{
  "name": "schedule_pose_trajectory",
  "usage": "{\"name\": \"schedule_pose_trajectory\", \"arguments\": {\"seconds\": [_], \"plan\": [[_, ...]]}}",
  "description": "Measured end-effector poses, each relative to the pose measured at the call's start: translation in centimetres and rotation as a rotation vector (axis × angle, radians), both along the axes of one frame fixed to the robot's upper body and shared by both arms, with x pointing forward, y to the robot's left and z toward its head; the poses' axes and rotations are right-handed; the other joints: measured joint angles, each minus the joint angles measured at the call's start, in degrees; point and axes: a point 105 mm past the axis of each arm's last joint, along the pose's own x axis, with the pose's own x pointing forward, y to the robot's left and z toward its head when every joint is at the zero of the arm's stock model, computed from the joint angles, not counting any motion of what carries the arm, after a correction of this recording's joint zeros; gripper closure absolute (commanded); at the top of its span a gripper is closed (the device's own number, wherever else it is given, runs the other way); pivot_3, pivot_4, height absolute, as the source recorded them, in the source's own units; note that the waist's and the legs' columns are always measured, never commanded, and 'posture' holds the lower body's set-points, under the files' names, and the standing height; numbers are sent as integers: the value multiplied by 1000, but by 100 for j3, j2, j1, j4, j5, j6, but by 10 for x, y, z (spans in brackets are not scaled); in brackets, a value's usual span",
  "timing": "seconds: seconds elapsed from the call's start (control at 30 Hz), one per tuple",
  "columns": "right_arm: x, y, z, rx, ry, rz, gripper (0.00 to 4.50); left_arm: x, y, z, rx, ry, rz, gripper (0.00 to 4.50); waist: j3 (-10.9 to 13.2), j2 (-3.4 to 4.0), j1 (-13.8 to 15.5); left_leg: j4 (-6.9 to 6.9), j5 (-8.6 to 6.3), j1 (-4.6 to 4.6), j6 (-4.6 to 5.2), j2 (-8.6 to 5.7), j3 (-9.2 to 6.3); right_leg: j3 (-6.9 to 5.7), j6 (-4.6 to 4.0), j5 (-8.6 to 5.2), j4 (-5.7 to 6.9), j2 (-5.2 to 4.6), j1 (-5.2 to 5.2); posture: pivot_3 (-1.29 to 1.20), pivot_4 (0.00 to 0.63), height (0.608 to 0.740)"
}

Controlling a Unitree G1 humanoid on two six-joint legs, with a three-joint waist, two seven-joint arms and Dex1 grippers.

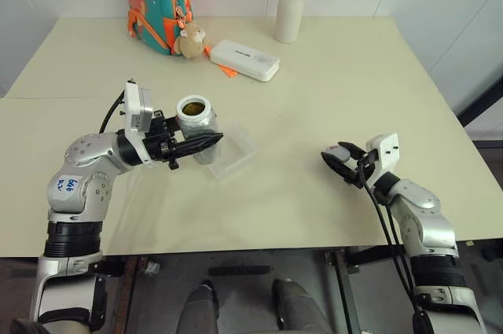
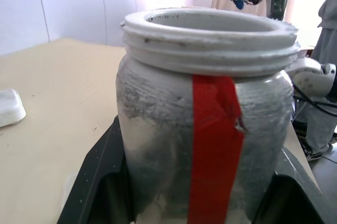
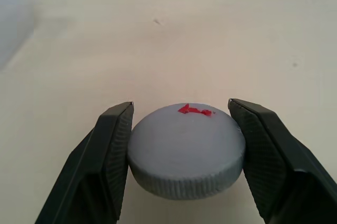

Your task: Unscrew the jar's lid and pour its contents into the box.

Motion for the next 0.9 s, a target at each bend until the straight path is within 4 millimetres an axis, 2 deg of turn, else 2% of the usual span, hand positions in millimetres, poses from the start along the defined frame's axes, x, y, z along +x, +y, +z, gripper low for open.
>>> {"name": "schedule_pose_trajectory", "arguments": {"seconds": [0.17, 0.23, 0.3, 0.43, 0.53, 0.73, 0.83, 0.9], "plan": [[-1, 0, -1, 30, 0, 15, 45, 4, 3, -1, -13, 16, 12, 2534, 0, 0, 2, -4, 1, 32, -1, 0, 3, 6, 1, 1, 0, 1, 31, 0, 150, 740], [-2, 1, 6, 23, -14, 31, 45, 6, 7, 1, -18, 21, 17, 2534, 0, 0, 9, -4, 1, 34, -1, -1, 4, 6, 1, 1, 0, 0, 32, 0, 150, 740], [-3, 5, 25, 13, -60, 64, 45, 11, 14, 5, -23, 24, 35, 2534, 1, 2, 0, -4, 1, 36, -1, 0, 4, 6, 1, 1, 1, 1, 32, 0, 150, 740], [-12, 23, 78, -36, -183, 183, 45, 21, 31, 17, -17, 18, 68, 2534, 1, 2, 11, -11, 1, 44, -1, 0, 4, 6, 0, 0, 1, 1, 36, 0, 150, 740], [-29, 48, 105, -104, -239, 325, 45, 35, 52, 20, 14, 32, 144, 2534, 1, 1, 20, -18, 0, 44, -2, 0, 4, 4, -2, -3, -6, 2, 35, 0, 150, 740], [-56, 86, 120, -169, -234, 519, 45, 59, 85, 29, 77, -6, 299, 2534, 1, 1, 37, -22, -7, 37, 1, 0, 8, 4, -2, -6, -25, 0, 34, 0, 150, 740], [-64, 96, 129, -182, -256, 558, 45, 70, 95, 21, 128, -16, 377, 2534, 1, 1, 45, -26, -10, 34, 3, 1, 10, 3, -2, -6, -33, 0, 34, 0, 150, 740], [-64, 96, 128, -182, -250, 557, 45, 76, 98, 13, 173, -18, 432, 2534, 1, 1, 52, -25, -12, 28, 5, 1, 11, 4, -2, -6, -37, -1, 33, 0, 150, 740]]}}
